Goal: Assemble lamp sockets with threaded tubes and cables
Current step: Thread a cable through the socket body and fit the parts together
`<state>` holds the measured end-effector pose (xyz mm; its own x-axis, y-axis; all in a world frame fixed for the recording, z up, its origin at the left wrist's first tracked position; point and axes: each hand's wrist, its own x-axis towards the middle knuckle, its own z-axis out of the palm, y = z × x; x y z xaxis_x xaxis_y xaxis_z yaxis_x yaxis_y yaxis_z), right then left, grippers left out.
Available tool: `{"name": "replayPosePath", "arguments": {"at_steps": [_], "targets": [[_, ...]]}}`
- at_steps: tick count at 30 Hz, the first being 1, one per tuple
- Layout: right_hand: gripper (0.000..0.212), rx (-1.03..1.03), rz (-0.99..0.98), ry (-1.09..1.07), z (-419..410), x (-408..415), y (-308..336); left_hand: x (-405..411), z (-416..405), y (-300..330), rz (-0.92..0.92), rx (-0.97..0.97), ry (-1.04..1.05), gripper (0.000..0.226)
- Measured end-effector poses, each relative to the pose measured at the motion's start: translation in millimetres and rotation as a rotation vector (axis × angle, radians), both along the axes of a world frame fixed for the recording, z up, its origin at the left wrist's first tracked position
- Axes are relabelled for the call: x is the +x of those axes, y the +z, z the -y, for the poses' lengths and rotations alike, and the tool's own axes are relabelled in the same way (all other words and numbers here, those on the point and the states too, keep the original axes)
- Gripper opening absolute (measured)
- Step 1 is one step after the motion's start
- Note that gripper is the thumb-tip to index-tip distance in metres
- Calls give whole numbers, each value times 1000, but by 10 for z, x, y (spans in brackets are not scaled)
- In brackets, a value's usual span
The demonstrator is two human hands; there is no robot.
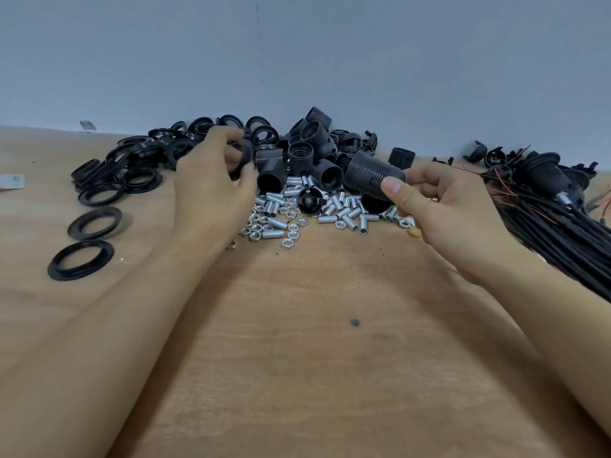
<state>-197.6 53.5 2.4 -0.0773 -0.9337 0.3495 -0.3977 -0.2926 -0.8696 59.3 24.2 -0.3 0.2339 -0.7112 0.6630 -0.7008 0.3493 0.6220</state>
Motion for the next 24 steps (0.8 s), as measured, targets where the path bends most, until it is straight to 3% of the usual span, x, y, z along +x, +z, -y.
{"name": "replayPosePath", "arguments": {"at_steps": [3,6,12,15,18,22,24], "targets": [[26,-16,-20,15,-15,16,5,-185,-98,-10,-275,27,-352,46],[20,-26,-29,43,-38,27,18,-291,-154,-56,-482,224,-632,62],[17,-19,-28,102,-55,33,33,-343,-182,-6,-873,450,-997,51],[14,-30,-3,136,-67,46,47,-305,-162,24,-973,541,-1085,58],[13,-37,22,190,-88,59,59,-331,-182,19,-898,607,-1119,49],[14,-63,-10,204,-113,95,45,-383,-187,-6,-894,549,-928,13],[8,-119,-19,141,-107,86,49,-368,-163,-2,-909,481,-810,13]]}}
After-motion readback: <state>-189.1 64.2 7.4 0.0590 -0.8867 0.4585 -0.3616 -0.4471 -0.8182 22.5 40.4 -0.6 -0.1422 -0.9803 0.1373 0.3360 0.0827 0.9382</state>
